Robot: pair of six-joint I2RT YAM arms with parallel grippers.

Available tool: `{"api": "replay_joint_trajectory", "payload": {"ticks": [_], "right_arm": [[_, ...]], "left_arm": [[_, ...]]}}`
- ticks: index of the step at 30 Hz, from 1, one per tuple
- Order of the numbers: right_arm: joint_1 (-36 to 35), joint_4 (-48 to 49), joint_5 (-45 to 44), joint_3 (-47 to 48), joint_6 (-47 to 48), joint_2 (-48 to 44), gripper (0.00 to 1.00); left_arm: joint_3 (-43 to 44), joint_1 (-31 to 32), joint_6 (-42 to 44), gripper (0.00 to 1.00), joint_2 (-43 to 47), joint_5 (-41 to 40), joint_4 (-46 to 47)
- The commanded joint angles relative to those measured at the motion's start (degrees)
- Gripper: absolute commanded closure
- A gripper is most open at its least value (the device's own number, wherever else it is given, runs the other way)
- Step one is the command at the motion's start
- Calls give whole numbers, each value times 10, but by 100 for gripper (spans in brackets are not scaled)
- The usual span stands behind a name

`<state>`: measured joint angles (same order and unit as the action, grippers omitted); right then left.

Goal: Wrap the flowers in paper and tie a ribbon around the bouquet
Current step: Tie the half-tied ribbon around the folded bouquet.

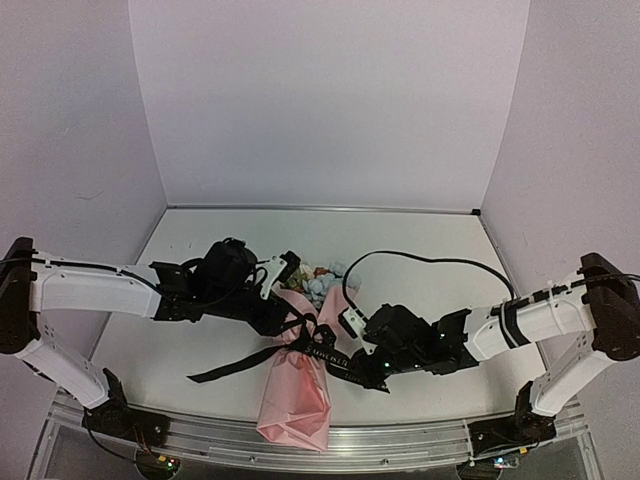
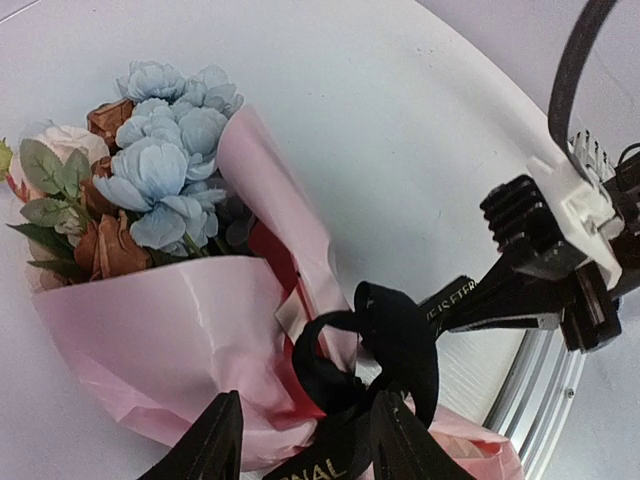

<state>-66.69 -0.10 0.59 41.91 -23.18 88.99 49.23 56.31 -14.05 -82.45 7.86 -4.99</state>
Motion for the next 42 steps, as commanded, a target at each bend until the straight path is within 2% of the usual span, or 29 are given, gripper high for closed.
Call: {"api": "replay_joint_trajectory", "payload": {"ticks": [1,7,20,22,25,29,42], "right_arm": [[-4,2,-17,14,7,-7,100],[-4,2,-21,11,10,-12,100],[-4,2,-23,10,10,-14,100],[-4,2,-24,10,11,-15,100],[-4,2,-28,9,11,-16,100],[-4,-10,-33,10,10,-15,100],[-4,-104,-49,38,22,-14,100]], "left_arm": [[57,1,13,53,-35,-6,-36],[92,2,12,57,-76,-2,-64],[114,10,4,66,-113,12,-48],[112,11,2,69,-114,12,-45],[110,12,-2,82,-112,13,-42],[90,12,-16,99,-90,1,-26],[-68,12,-114,100,68,-73,26]]}}
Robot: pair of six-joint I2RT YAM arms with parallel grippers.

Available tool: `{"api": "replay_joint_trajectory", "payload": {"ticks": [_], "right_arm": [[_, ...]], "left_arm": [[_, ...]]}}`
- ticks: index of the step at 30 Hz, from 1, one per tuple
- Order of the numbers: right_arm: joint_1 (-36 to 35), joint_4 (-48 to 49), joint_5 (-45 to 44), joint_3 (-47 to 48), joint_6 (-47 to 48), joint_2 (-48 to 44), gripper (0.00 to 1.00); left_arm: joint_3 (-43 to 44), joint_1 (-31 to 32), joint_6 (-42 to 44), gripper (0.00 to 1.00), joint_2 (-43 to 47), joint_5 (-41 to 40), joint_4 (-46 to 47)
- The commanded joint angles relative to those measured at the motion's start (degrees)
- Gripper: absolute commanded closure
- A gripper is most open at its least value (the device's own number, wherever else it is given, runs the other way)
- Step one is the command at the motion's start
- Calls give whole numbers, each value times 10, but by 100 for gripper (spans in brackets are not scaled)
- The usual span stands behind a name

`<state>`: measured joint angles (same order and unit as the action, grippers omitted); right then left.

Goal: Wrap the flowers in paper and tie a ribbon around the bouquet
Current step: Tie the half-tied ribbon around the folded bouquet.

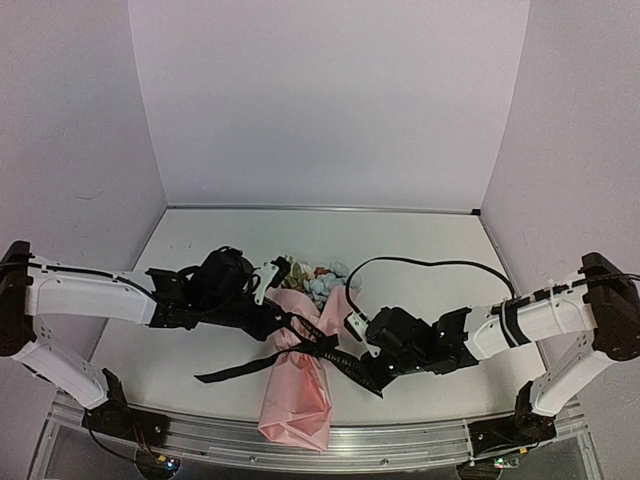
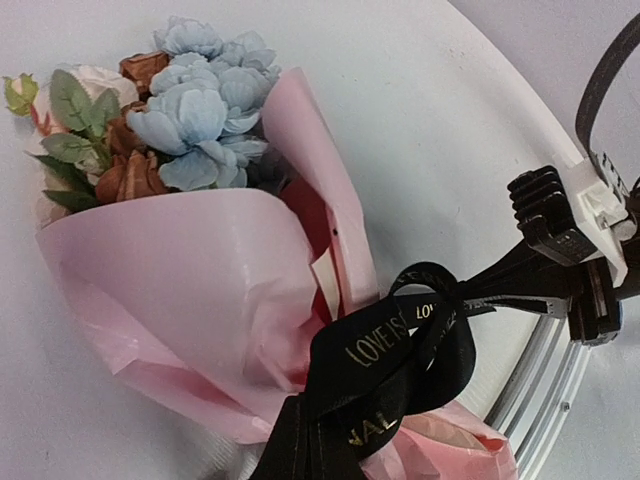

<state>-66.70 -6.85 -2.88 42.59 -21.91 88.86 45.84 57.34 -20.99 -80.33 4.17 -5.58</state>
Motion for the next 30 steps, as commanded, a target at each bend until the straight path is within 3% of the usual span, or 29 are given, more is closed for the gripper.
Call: {"api": "replay_joint_trajectory", "payload": {"ticks": [1,18,30], "right_arm": [[-4,-42,-11,36,9,-11,100],[-5,-289,-31,131,-8,20,100],[-10,-370,-44,159,-12,38,100]], "left_arm": [[-42,1,-54,100,56,-40,32],[-180,-1,-202,100,165,-188,12],[-179,-20,-186,100,137,-191,30]]}}
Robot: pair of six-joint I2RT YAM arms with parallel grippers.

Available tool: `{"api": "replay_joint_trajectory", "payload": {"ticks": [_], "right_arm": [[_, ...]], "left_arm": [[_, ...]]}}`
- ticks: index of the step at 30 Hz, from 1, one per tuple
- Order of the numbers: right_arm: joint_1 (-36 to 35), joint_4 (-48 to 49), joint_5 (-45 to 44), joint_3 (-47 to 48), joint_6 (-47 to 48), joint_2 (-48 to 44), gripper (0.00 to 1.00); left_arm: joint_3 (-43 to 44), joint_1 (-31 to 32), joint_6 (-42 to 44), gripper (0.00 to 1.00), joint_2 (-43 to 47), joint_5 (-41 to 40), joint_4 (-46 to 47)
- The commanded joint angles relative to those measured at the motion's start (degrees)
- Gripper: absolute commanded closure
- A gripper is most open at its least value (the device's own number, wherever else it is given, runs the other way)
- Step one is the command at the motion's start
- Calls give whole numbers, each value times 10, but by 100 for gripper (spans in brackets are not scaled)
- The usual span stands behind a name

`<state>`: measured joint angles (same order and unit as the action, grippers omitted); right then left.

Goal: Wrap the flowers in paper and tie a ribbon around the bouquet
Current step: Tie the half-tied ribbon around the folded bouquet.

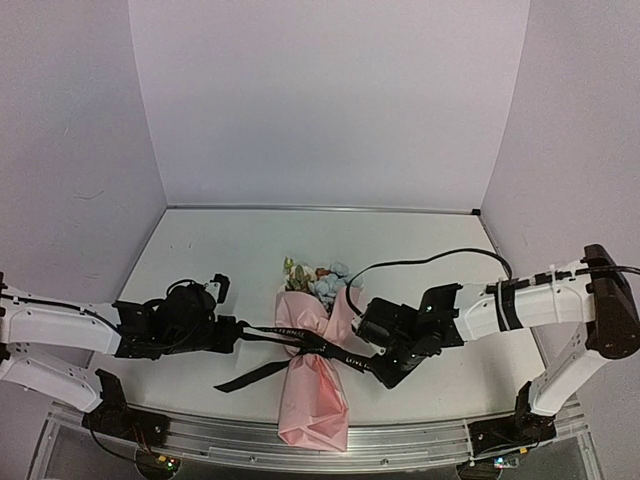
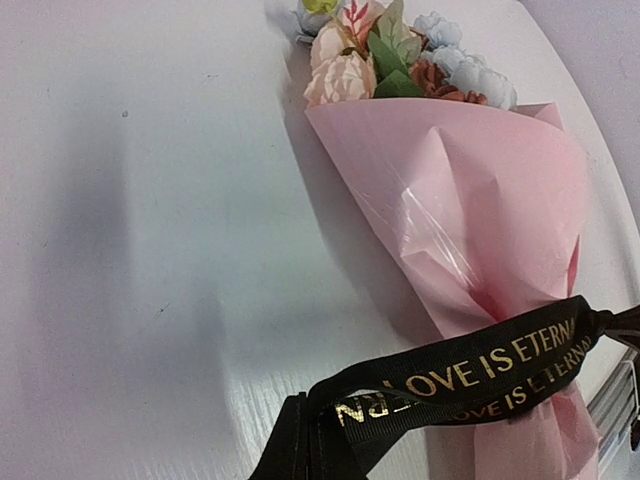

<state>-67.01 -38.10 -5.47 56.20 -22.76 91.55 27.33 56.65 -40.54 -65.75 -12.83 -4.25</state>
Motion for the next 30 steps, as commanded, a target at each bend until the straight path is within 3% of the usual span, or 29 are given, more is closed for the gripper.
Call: {"api": "replay_joint_trajectory", "payload": {"ticks": [1,6,12,13,17,21,25,30], "right_arm": [[-9,-58,-17,24,-5,11,100],[-25,-99,-18,60,-3,25,100],[-27,-60,49,55,-11,22,100],[-26,-53,58,54,-6,21,97],[-26,-40,80,51,27,6,62],[-18,-9,101,30,50,-19,44],[9,50,133,0,62,-50,37],[53,113,169,-9,75,-59,41]], "left_arm": [[7,-18,16,100,-10,-16,20],[12,-51,49,100,-24,19,39],[20,-54,98,100,-41,77,102],[21,-54,103,100,-44,85,106],[28,-54,115,100,-49,96,115],[31,-54,117,100,-53,97,117],[33,-54,117,100,-52,95,116],[38,-54,118,100,-54,95,108]]}}
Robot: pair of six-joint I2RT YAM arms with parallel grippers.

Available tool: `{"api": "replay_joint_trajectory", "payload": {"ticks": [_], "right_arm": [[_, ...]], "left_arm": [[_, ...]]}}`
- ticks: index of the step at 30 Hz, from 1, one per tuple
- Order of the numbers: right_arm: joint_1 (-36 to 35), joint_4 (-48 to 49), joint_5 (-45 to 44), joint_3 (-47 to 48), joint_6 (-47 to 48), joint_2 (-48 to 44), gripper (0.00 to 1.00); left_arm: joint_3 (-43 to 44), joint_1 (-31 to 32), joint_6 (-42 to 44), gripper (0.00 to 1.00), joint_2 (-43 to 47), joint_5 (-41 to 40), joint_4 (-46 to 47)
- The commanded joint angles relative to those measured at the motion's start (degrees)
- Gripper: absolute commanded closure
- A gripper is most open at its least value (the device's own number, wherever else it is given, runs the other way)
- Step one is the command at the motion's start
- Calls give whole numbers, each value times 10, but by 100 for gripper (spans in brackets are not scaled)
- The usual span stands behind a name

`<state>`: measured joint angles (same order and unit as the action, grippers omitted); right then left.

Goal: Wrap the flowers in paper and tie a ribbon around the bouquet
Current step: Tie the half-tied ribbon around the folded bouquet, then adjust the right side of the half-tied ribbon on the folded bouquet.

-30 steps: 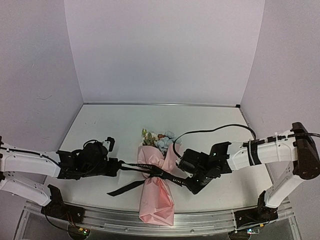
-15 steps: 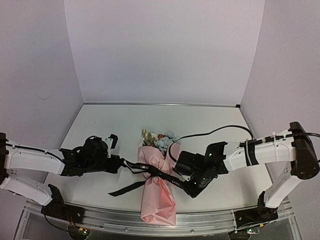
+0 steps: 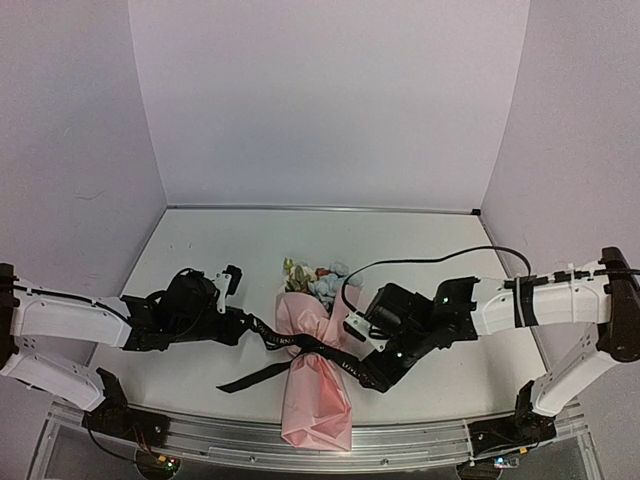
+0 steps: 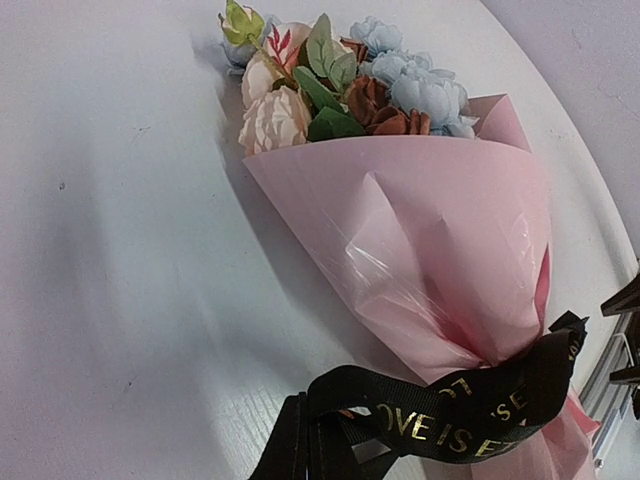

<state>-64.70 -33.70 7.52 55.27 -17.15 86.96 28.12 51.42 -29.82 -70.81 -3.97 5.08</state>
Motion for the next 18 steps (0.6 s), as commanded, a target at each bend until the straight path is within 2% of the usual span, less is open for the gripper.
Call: {"api": "replay_joint_trajectory", "payload": {"ticks": [1,3,4,18], "right_arm": [[38,76,58,6,18,-7,49],[48,83,92,21,20,11,60],[50,83,98,30,23,18,61],[68,85,101,71,22,70,63]], "left_arm": [[32,-2,12,100,-4,7,15],[35,-2,13,100,-7,9,13],[37,-1,13,100,-7,9,12],[43,-2,13,100,-6,14,4]]}}
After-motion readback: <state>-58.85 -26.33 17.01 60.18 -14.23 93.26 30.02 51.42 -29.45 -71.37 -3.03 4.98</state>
